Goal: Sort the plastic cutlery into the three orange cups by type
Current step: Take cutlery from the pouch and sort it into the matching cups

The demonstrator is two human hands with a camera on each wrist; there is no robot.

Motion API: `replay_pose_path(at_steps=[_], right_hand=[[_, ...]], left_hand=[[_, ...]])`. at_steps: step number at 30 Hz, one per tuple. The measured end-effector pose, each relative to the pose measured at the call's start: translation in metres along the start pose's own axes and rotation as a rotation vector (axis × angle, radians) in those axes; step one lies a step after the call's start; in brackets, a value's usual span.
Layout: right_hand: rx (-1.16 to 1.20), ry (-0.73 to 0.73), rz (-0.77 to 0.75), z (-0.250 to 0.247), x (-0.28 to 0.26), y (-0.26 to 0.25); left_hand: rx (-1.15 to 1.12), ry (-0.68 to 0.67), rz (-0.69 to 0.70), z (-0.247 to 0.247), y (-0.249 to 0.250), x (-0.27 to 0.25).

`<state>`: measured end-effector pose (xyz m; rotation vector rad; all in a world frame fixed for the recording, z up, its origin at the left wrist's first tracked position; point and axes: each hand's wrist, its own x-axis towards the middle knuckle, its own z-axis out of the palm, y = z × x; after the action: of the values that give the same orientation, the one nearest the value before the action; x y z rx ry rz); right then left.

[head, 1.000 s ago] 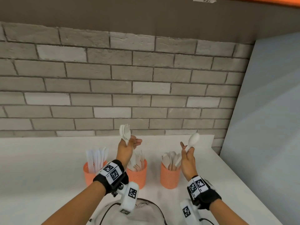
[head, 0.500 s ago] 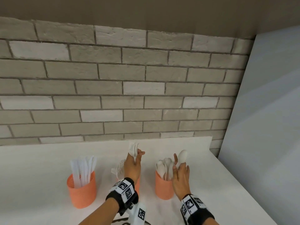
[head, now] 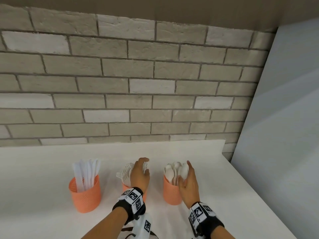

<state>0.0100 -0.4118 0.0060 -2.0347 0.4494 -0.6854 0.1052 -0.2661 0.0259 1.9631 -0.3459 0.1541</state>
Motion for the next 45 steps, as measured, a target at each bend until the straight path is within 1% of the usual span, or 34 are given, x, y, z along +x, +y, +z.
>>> replay_pose_path(at_steps=[5,6,8,11,13,14,16,18,20,23,25,29,32,34,35,37,39,42,44,45], right_hand=[[-0.033,0.005,-0.044,-0.006,0.002,-0.006],[-0.041,0.01,-0.061,-0.007,0.002,-0.007],[-0.078,0.016,-0.103,-0.009,0.003,-0.008],[-0.226,0.015,-0.164,-0.01,0.009,-0.009],[-0.314,0.022,-0.199,-0.011,0.014,-0.009],[-0.351,0.01,-0.214,-0.012,0.017,-0.011],[-0.446,-0.07,-0.237,-0.011,0.019,-0.012],[-0.598,-0.181,-0.227,-0.008,0.015,-0.013],[-0.713,-0.221,-0.209,-0.004,0.011,-0.014],[-0.701,-0.193,-0.19,0.003,0.011,-0.018],[-0.717,-0.209,-0.18,0.005,0.012,-0.021],[-0.8,-0.321,-0.141,0.002,0.015,-0.023],[-0.834,-0.365,-0.096,-0.002,0.017,-0.032],[-0.771,-0.368,-0.06,-0.003,0.016,-0.038],[-0.726,-0.347,-0.069,-0.003,0.016,-0.041],[-0.567,-0.264,-0.148,-0.003,0.012,-0.051],[-0.34,-0.233,-0.21,-0.003,0.004,-0.067],[-0.096,-0.327,-0.228,0.003,-0.014,-0.095],[-0.022,-0.407,-0.251,0.007,-0.029,-0.108],[-0.016,-0.464,-0.263,0.008,-0.038,-0.113]], left_hand=[[0.27,-0.049,0.072,0.0,0.005,-0.002],[0.348,-0.07,0.092,-0.001,0.007,-0.001],[0.588,-0.128,0.098,-0.002,0.013,-0.001],[0.962,-0.196,0.069,-0.004,0.028,-0.004],[1.095,-0.231,0.003,-0.004,0.032,-0.005],[1.112,-0.244,-0.038,-0.005,0.032,-0.005],[1.074,-0.273,-0.101,-0.005,0.028,-0.004],[1.03,-0.309,-0.119,-0.006,0.026,-0.003],[1.021,-0.322,-0.118,-0.006,0.026,-0.002],[1.014,-0.31,-0.13,-0.008,0.029,-0.004],[1.012,-0.312,-0.117,-0.01,0.029,-0.006],[1.029,-0.378,-0.106,-0.014,0.025,-0.004],[0.909,-0.429,-0.106,-0.02,0.028,-0.002],[0.78,-0.449,-0.099,-0.026,0.032,-0.002],[0.724,-0.437,-0.088,-0.031,0.035,-0.001],[0.602,-0.394,-0.057,-0.042,0.042,-0.001],[0.416,-0.359,-0.039,-0.058,0.054,-0.001],[0.155,-0.28,-0.009,-0.086,0.075,-0.007],[0.102,-0.236,0.049,-0.107,0.082,-0.013],[0.091,-0.239,0.078,-0.117,0.082,-0.018]])
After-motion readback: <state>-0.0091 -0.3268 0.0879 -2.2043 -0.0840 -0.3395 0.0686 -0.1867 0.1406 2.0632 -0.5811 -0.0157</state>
